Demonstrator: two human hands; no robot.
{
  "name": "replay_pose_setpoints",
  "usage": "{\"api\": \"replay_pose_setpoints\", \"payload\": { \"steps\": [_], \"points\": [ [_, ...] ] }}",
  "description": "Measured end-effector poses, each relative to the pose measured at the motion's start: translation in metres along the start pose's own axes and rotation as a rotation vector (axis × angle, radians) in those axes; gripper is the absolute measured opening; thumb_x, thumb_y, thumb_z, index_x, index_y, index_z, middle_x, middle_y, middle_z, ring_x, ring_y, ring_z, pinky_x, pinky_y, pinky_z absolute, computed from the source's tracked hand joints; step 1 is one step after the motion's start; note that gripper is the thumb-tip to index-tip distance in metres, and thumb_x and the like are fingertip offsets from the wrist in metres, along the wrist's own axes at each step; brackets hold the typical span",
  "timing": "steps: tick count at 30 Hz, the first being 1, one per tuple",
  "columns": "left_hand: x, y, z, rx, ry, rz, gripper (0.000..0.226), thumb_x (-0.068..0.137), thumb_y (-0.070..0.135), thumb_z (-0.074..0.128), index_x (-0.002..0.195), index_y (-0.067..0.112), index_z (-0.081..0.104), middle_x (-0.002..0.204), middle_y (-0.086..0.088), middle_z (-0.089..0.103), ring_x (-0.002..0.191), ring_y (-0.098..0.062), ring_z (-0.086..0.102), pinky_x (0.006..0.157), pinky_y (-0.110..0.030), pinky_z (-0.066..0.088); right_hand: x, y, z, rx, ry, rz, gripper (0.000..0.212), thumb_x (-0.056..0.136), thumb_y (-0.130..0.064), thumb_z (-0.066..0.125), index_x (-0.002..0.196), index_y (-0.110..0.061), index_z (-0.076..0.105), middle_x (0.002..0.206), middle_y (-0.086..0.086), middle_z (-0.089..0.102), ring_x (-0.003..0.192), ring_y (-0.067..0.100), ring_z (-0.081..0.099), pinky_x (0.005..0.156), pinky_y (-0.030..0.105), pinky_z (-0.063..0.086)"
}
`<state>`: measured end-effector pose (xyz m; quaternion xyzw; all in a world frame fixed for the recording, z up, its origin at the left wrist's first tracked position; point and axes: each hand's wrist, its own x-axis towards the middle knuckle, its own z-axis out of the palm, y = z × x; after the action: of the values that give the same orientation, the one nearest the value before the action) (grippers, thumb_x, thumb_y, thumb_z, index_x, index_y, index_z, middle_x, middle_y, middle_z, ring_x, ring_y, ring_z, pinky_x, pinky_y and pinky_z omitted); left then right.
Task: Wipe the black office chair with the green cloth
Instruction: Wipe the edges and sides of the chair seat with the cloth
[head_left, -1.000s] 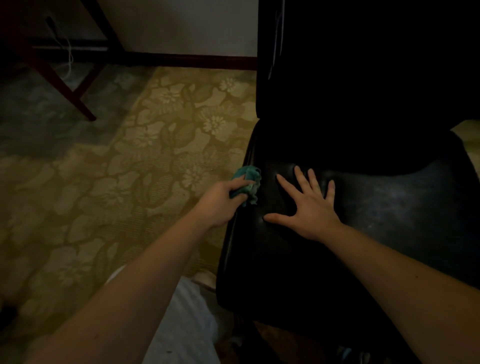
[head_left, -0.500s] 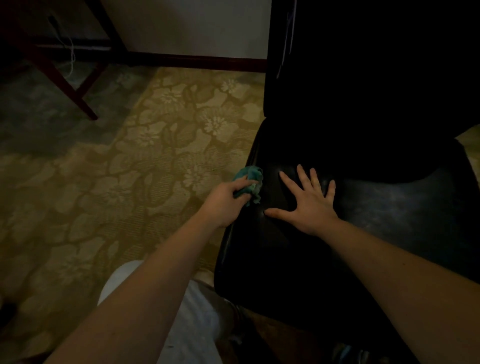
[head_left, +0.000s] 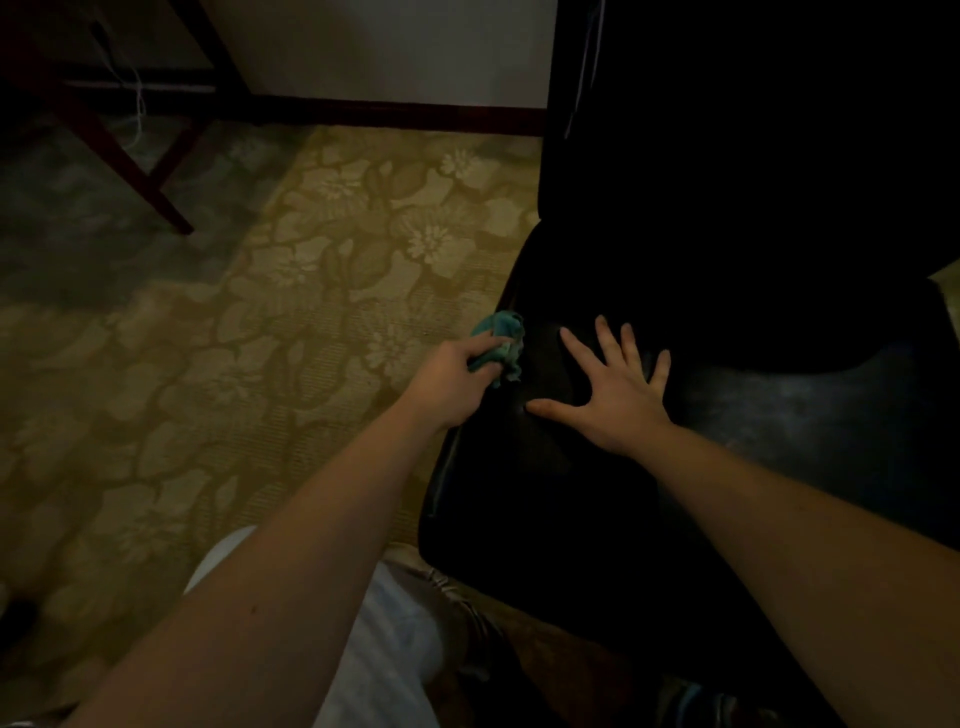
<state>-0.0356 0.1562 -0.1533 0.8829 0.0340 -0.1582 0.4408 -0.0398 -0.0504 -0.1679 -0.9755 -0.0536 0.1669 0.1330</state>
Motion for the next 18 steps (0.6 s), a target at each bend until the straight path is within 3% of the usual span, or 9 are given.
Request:
{"api": "replay_pose_setpoints", "payload": {
  "steps": [3,10,14,18],
  "points": [
    [-0.018,-0.007,-0.003,-0.003,-0.011,-0.012,0.038,0.099,0.016,0.058,0.135,0.03,0.06,0.149,0.007,0.047,0.137,-0.011,0.043,0.101,-0.013,0.031,-0.001,0.0,0.001,-0.008,-0.006,0.0,0.105,0.064,-0.093,0.04,0.149,-0.05,-0.003,0.161,-0.007,-0.02,0.146,0.02,-0.022,0.113,0.057,-0.016],
    [-0.033,-0.013,0.004,0.002,0.0,-0.014,0.038,0.098,0.015,0.059,0.134,0.027,0.061,0.148,0.009,0.047,0.139,-0.008,0.04,0.107,-0.014,0.026,-0.007,0.008,0.008,-0.027,0.019,-0.065,0.107,0.059,-0.096,0.032,0.149,-0.051,-0.003,0.161,-0.007,-0.019,0.146,0.019,-0.023,0.112,0.056,-0.018],
    [-0.013,-0.009,0.002,-0.005,-0.015,0.028,0.038,0.097,0.014,0.06,0.133,0.026,0.062,0.15,0.005,0.048,0.14,-0.013,0.041,0.115,-0.022,0.029,-0.008,0.008,0.007,-0.023,0.017,-0.062,0.109,0.055,-0.096,0.029,0.149,-0.051,-0.001,0.161,-0.007,-0.018,0.147,0.019,-0.021,0.113,0.057,-0.017],
    [-0.02,-0.01,0.008,-0.004,0.024,0.016,0.038,0.098,0.014,0.058,0.134,0.027,0.061,0.15,0.005,0.047,0.14,-0.012,0.04,0.111,-0.018,0.028,-0.007,0.008,0.005,-0.015,0.006,-0.057,0.109,0.055,-0.096,0.031,0.149,-0.052,-0.001,0.161,-0.007,-0.017,0.147,0.019,-0.021,0.113,0.057,-0.017]
  ]
}}
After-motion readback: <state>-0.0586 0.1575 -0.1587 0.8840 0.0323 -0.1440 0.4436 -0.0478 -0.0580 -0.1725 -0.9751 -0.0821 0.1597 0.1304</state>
